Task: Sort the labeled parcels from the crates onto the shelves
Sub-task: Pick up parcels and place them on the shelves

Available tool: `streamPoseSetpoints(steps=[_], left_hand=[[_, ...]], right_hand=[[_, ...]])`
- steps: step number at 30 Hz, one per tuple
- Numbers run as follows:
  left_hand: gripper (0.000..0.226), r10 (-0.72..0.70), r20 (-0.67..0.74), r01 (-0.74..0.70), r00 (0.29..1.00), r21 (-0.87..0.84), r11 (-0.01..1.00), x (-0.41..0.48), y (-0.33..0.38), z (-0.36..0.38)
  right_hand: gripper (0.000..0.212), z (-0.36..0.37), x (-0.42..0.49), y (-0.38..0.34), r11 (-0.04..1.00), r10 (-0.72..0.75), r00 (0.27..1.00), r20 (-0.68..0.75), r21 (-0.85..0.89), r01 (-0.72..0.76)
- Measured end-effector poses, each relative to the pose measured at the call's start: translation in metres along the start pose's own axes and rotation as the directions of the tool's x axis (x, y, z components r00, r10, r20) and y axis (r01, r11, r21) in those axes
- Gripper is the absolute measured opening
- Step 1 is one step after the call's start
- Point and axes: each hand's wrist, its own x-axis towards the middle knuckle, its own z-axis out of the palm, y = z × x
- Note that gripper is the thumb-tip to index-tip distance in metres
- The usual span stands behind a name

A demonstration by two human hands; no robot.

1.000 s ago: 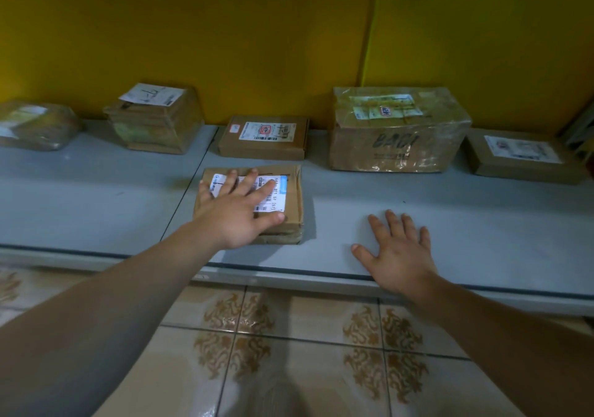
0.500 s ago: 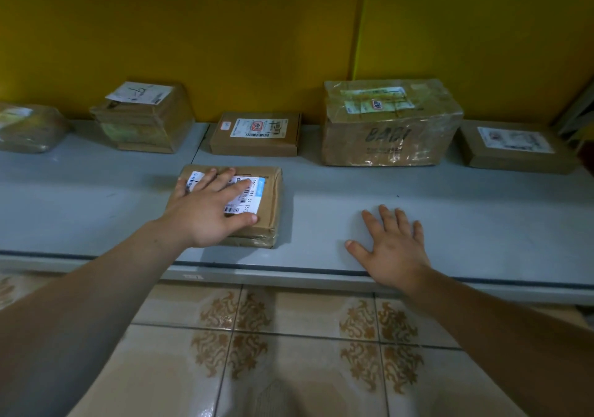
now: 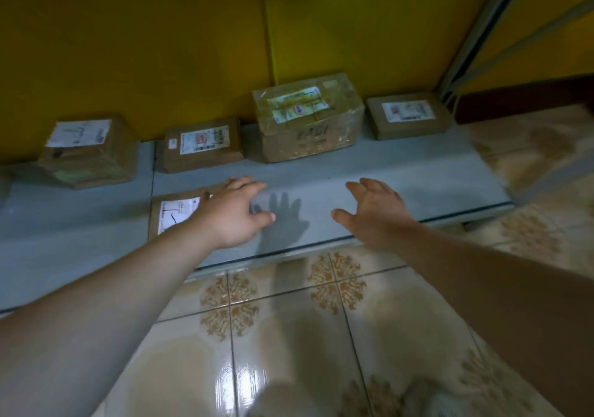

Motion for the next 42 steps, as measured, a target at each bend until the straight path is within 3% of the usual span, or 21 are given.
streamPoseSetpoints(steps=[5, 10, 24, 31, 42], left_hand=[[0.07, 0.087, 0.064, -0.083, 0.994, -0.057, 0.995, -0.07, 0.048, -0.062], [0.071, 0.047, 0.047, -0.044, 0.998, -0.068, 0.997, -0.153, 0.082, -0.142], [0.067, -0.107, -0.225, 0.075, 0.969, -0.146, 0.986, -0.434, 0.161, -0.37], [0.067, -0.208, -0.361, 0.177, 0.909, -0.119, 0.977, -0.565, 0.105, -0.465], [0.063, -0.532, -0.464, 0.386, 0.708, -0.376, 0.843, -0.795, -0.1, -0.508]], right_hand=[[0.075, -0.084, -0.094, -0.013, 0.998, 0.062, 0.997, 0.047, -0.012, -0.061], [0.074, -0.17, -0.187, -0.03, 0.998, 0.033, 0.999, 0.031, -0.046, -0.031], [0.074, -0.388, -0.413, -0.145, 0.941, -0.318, 0.939, -0.135, -0.169, 0.294], [0.074, -0.439, -0.477, -0.267, 0.869, -0.479, 0.858, -0.186, -0.242, 0.432], [0.074, -0.404, -0.594, -0.55, 0.638, -0.763, 0.622, -0.175, -0.35, 0.686]])
